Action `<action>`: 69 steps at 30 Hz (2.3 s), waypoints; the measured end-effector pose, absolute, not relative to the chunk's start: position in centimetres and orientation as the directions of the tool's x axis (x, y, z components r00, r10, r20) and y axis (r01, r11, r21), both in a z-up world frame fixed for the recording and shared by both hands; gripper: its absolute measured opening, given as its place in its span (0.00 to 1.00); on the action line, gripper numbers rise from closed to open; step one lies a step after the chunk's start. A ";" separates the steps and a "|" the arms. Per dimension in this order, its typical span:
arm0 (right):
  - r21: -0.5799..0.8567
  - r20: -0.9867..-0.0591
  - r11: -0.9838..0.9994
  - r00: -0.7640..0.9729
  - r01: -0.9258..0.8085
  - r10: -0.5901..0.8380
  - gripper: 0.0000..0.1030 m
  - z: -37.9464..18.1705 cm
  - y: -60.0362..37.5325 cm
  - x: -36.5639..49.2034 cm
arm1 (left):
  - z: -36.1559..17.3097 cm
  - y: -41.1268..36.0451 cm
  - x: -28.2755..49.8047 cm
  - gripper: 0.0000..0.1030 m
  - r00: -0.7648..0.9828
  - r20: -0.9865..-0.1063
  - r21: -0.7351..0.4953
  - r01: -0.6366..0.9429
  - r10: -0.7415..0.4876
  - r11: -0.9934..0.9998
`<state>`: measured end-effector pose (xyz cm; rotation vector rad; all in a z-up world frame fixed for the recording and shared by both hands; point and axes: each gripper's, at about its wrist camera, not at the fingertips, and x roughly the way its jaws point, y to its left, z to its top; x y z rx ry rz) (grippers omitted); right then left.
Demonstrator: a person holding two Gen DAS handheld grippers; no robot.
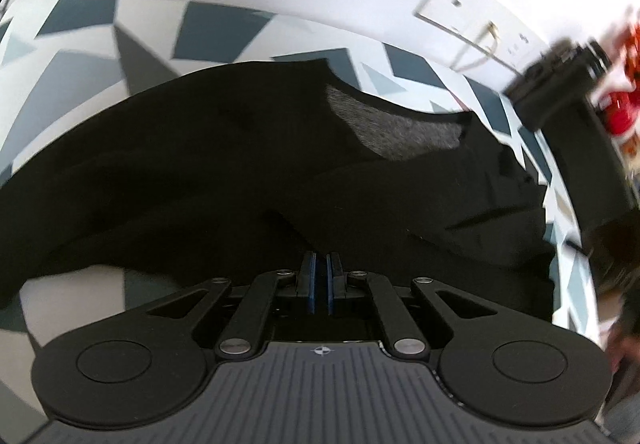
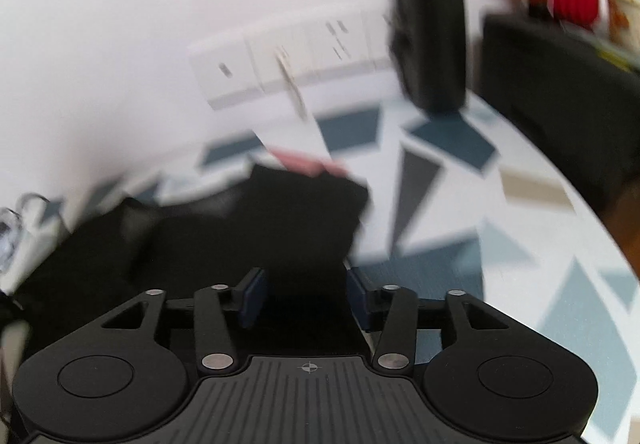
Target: Fold clothes
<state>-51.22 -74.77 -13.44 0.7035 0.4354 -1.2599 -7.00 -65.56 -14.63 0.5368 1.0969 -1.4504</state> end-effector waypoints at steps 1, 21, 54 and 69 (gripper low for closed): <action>0.238 -0.641 0.161 0.280 0.958 -0.715 0.44 -12.9 -75.5 -50.8 | -14.7 -65.7 -7.8 0.26 -0.187 -0.841 -0.270 0.958 -0.507 0.094; 0.301 -0.660 -0.003 0.206 0.954 -0.722 0.47 -15.6 -76.8 -51.7 | -10.5 -66.1 -12.1 0.02 -0.074 -0.766 -0.062 0.997 -0.639 -0.041; 0.386 -0.691 -0.088 0.225 0.918 -0.687 0.53 -17.0 -83.5 -50.0 | -5.8 -59.2 -4.1 0.03 0.180 -0.656 -0.240 0.871 -0.733 0.429; 0.221 -0.682 0.125 0.245 0.967 -0.689 0.03 -18.6 -85.4 -45.6 | -4.3 -60.2 -6.0 0.03 0.206 -0.616 -0.193 0.896 -0.760 0.399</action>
